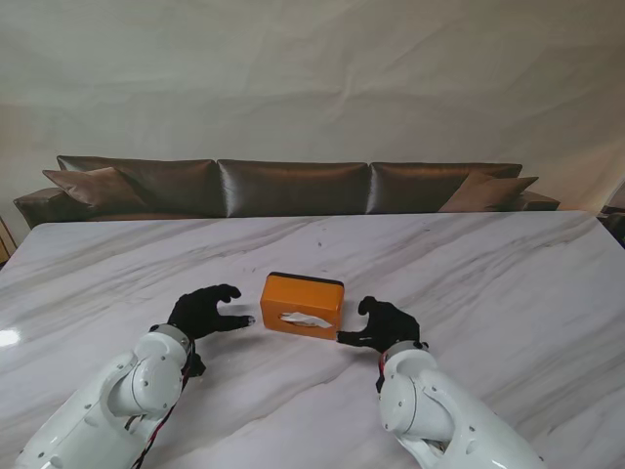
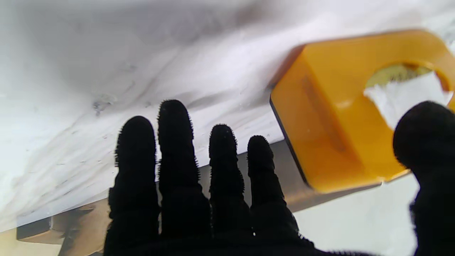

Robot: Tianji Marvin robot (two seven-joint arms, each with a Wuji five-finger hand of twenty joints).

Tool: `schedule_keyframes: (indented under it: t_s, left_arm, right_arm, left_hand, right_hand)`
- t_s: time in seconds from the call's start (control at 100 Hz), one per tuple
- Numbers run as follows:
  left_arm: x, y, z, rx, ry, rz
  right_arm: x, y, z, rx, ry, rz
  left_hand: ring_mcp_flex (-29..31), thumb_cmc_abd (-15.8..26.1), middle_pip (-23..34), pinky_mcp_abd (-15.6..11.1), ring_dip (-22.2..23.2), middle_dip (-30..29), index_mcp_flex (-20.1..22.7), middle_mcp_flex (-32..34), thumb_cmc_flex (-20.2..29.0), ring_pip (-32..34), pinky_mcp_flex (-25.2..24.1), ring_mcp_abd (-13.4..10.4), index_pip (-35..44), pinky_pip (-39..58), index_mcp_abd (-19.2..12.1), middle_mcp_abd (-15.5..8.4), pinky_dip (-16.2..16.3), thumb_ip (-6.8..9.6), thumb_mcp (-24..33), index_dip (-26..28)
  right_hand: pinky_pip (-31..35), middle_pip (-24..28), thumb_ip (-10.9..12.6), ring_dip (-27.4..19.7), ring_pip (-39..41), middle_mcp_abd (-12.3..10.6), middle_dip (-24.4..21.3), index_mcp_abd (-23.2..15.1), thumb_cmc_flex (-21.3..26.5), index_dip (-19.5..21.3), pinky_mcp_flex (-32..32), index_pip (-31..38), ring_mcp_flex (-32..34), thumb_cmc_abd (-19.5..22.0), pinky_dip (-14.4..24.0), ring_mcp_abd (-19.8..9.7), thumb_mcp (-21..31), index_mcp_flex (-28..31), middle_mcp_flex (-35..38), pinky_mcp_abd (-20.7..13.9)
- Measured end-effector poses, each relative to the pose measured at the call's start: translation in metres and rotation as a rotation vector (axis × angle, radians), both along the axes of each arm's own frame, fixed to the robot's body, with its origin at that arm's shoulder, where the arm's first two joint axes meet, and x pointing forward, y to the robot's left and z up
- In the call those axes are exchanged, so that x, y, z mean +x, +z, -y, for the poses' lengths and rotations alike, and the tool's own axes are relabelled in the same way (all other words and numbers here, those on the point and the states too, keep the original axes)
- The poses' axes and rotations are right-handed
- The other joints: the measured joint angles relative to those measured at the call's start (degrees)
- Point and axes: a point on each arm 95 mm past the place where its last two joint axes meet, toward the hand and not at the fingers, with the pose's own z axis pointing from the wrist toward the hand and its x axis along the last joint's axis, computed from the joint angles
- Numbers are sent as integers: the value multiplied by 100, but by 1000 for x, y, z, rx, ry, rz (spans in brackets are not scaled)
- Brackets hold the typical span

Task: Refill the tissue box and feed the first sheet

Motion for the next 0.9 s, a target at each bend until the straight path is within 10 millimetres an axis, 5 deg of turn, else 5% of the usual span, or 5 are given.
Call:
schedule_keyframes:
  t_s: [0.22,0.72,0.83,0.9]
  left_arm:
    - [3,-13,15,208,-42,37]
    - [26,-33,34,106,-56,-4]
    - [29,-34,41,38,-70,2]
    - [30,-34,45,18,-80,18]
  right_arm:
    - [-3,-8,-10,42,-8,-23]
    - [17,-21,-31,64,-53,-10]
    - [19,-21,-36,81,-57,-3]
    - [20,-21,-38,102,-65,8]
  left_hand:
    - [0,-157,10,-54,5,-61,-144,-70,138,176,-8,-80,284,0,0,0,0,2,33,-4]
    - [0,-156,173,-55,11,-89,-127,-65,139,387,-17,-90,683,0,0,74,0,2,27,-71]
    - [14,5,286,-55,11,-90,235,171,141,445,-17,-93,1069,0,-27,74,-2,2,7,62]
    - [38,212,348,-55,11,-90,310,353,223,464,-1,-137,1263,0,196,56,-44,-26,-71,217]
  right_hand:
    - [-61,-20,0,0,-50,-14,-1,25,145,-1,-22,41,-53,-52,60,-14,-16,-5,-105,-53]
    - [-1,142,7,-5,-50,-15,-45,30,773,-16,283,394,336,-122,194,-77,-56,705,514,-55]
    - [76,217,7,-64,-51,-16,-46,43,870,-26,410,473,565,-122,197,-86,-136,978,785,-55]
    - [140,217,41,-76,-52,-17,-47,376,1010,4,477,618,708,-177,197,-89,-198,1229,1032,-55]
